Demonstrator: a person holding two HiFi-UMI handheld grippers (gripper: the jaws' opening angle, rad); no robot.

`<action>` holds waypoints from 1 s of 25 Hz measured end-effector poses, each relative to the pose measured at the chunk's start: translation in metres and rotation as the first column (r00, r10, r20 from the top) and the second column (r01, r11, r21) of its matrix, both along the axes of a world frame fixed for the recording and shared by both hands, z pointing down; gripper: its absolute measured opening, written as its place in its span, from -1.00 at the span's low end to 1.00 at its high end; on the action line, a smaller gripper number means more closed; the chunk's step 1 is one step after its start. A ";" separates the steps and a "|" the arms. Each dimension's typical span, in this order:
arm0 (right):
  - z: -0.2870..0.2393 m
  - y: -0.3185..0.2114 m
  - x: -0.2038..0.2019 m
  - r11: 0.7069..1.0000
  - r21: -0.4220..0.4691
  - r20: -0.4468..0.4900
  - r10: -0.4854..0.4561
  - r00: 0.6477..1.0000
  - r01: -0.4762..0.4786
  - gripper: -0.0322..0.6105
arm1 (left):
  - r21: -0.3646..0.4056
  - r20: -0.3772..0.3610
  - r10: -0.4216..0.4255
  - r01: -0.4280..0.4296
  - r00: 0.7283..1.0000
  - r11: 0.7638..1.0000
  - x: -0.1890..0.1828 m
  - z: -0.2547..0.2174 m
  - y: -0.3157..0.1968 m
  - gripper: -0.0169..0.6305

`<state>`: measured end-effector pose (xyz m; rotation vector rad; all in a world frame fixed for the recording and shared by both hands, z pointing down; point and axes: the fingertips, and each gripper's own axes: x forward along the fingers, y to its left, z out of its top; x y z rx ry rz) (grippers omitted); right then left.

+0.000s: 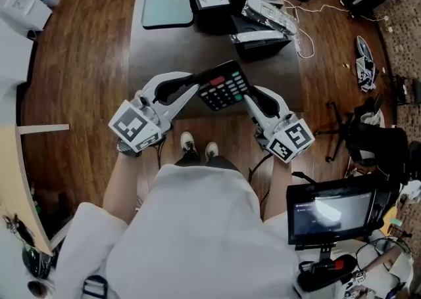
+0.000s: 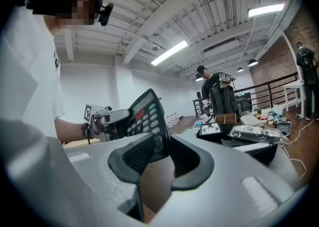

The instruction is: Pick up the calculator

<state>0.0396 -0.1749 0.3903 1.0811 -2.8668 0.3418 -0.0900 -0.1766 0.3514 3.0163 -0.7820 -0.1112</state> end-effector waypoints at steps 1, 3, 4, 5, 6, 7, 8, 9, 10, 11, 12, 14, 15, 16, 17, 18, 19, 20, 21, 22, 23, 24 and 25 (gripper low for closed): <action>0.002 0.007 0.002 1.000 -0.008 0.000 0.006 1.000 -0.006 -0.58 | -0.007 0.000 0.004 -0.004 1.000 1.000 0.002 0.003 0.006 -0.77; 0.001 0.018 0.007 1.000 -0.003 0.000 0.008 1.000 -0.008 -0.58 | -0.010 -0.002 0.005 -0.005 1.000 1.000 0.006 0.004 0.019 -0.77; -0.002 0.022 0.009 1.000 0.007 0.003 0.005 1.000 -0.005 -0.58 | -0.004 -0.004 0.004 -0.004 1.000 1.000 0.008 0.002 0.025 -0.77; -0.006 0.026 0.011 1.000 0.021 0.011 -0.001 1.000 0.001 -0.58 | 0.003 -0.005 0.001 -0.001 1.000 1.000 0.010 -0.001 0.031 -0.77; -0.011 0.032 0.011 0.999 0.035 0.021 -0.008 1.000 0.007 -0.58 | 0.012 -0.004 -0.003 0.003 1.000 1.000 0.010 -0.005 0.038 -0.77; -0.015 0.038 0.011 0.999 0.048 0.029 -0.016 0.999 0.014 -0.58 | 0.023 -0.001 -0.008 0.008 1.000 1.000 0.010 -0.010 0.046 -0.77; -0.019 0.045 0.010 0.998 0.062 0.034 -0.024 0.999 0.022 -0.58 | 0.034 0.002 -0.014 0.014 1.000 0.999 0.009 -0.015 0.054 -0.77; -0.024 0.053 0.010 0.997 0.076 0.038 -0.032 0.999 0.029 -0.58 | 0.047 0.004 -0.022 0.021 1.000 0.999 0.009 -0.020 0.062 -0.77; -0.028 0.062 0.010 0.995 0.090 0.040 -0.038 0.998 0.035 -0.58 | 0.057 0.005 -0.030 0.030 1.000 0.998 0.009 -0.024 0.071 -0.77; -0.032 0.072 0.010 0.994 0.103 0.042 -0.044 0.998 0.040 -0.58 | 0.066 0.005 -0.039 0.039 0.999 0.997 0.009 -0.028 0.081 -0.77; -0.035 0.082 0.011 0.993 0.113 0.042 -0.049 0.998 0.044 -0.58 | 0.073 0.004 -0.048 0.048 0.999 0.996 0.010 -0.030 0.092 -0.77; -0.039 0.104 0.017 0.991 0.127 0.041 -0.057 0.998 0.051 -0.58 | 0.083 -0.001 -0.062 0.062 0.998 0.995 0.015 -0.034 0.116 -0.77; -0.040 0.116 0.021 0.990 0.132 0.040 -0.060 0.997 0.055 -0.58 | 0.086 -0.003 -0.067 0.067 0.998 0.994 0.018 -0.034 0.129 -0.77; -0.041 0.129 0.025 0.989 0.137 0.039 -0.065 0.997 0.059 -0.58 | 0.088 -0.006 -0.072 0.072 0.997 0.994 0.022 -0.034 0.143 -0.77; -0.041 0.142 0.029 0.988 0.142 0.037 -0.069 0.997 0.063 -0.58 | 0.090 -0.009 -0.078 0.078 0.997 0.993 0.026 -0.033 0.157 -0.77; -0.041 0.156 0.033 0.987 0.147 0.034 -0.074 0.997 0.068 -0.58 | 0.092 -0.013 -0.084 0.085 0.996 0.992 0.030 -0.032 0.171 -0.77; -0.040 0.170 0.038 0.986 0.149 0.032 -0.077 0.996 0.072 -0.58 | 0.092 -0.016 -0.090 0.091 0.996 0.992 0.034 -0.030 0.187 -0.77; -0.038 0.186 0.043 0.986 0.149 0.030 -0.081 0.996 0.076 -0.58 | 0.090 -0.019 -0.097 0.099 0.995 0.991 0.039 -0.028 0.203 -0.77; -0.035 0.203 0.048 0.986 0.146 0.031 -0.084 0.996 0.079 -0.58 | 0.085 -0.021 -0.104 0.106 0.994 0.991 0.044 -0.025 0.221 -0.77; -0.032 0.221 0.052 0.987 0.141 0.032 -0.087 0.996 0.081 -0.58 | 0.079 -0.023 -0.111 0.113 0.994 0.990 0.049 -0.022 0.239 -0.77; -0.029 0.239 0.057 0.987 0.135 0.033 -0.089 0.995 0.084 -0.58 | 0.070 -0.025 -0.118 0.119 0.993 0.990 0.053 -0.018 0.257 -0.77; -0.026 0.256 0.061 0.988 0.128 0.034 -0.092 0.995 0.087 -0.58 | 0.059 -0.027 -0.123 0.124 0.992 0.991 0.057 -0.015 0.274 -0.77; -0.023 0.271 0.065 0.989 0.121 0.034 -0.094 0.995 0.089 -0.58 | 0.048 -0.028 -0.126 0.127 0.992 0.991 0.061 -0.012 0.289 -0.77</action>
